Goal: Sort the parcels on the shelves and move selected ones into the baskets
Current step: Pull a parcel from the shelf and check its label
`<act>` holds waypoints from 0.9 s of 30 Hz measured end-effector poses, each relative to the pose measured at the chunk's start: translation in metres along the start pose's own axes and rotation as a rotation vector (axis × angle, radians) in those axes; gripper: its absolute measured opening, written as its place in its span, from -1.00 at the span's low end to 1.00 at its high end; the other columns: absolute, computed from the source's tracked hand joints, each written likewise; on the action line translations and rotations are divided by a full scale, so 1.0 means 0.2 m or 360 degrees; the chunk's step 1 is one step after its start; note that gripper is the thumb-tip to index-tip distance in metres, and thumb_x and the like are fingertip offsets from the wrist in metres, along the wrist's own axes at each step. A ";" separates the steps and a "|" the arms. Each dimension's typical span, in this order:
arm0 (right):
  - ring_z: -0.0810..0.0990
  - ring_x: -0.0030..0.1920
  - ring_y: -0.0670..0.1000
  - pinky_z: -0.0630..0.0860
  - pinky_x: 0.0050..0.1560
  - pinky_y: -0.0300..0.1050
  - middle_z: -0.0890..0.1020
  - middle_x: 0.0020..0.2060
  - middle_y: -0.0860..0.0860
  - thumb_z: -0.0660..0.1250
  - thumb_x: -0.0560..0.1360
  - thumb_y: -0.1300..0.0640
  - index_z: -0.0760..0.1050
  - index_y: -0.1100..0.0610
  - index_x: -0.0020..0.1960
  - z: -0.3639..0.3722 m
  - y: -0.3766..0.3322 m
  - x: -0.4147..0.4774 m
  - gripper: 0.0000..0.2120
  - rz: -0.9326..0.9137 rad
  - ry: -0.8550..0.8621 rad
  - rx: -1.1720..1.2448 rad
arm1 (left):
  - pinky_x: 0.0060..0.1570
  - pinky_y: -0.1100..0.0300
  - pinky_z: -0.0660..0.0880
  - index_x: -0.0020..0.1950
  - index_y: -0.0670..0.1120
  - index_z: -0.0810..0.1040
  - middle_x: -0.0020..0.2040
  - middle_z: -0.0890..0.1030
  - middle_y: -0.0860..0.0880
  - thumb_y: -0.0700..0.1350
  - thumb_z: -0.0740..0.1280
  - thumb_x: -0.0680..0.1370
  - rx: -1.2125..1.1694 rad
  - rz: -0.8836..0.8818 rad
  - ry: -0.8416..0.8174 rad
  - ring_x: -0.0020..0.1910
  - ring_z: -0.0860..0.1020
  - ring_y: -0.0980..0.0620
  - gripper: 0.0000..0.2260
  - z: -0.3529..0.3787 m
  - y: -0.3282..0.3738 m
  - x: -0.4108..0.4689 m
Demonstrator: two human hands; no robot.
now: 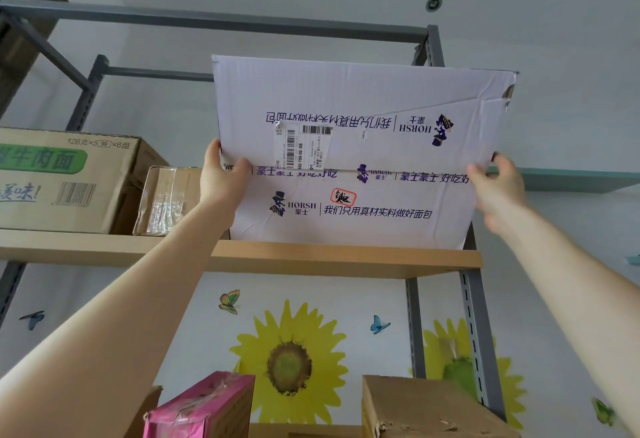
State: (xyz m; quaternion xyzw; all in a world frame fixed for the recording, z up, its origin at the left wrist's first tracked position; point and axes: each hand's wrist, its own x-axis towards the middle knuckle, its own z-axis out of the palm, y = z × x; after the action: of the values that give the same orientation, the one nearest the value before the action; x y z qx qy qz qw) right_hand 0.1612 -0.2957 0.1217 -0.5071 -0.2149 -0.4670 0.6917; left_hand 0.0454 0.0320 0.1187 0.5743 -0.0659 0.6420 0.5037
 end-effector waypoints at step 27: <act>0.53 0.21 0.14 0.45 0.24 0.05 0.59 0.16 0.13 0.27 0.51 -0.05 0.54 0.19 0.15 -0.04 -0.07 -0.06 -0.65 0.0276 -0.0009 0.0039 | -0.15 0.18 0.44 0.03 -0.06 0.53 -0.09 0.57 0.04 0.01 0.23 0.52 0.0114 -0.0259 0.0089 -0.02 0.50 -0.07 -0.80 -0.11 0.01 -0.06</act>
State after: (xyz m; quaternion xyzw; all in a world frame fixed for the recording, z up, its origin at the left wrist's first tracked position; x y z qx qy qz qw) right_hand 0.1417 -0.2989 0.1163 -0.5166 -0.1778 -0.4012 0.7353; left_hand 0.0268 0.0381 0.1026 0.5772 0.0182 0.6166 0.5350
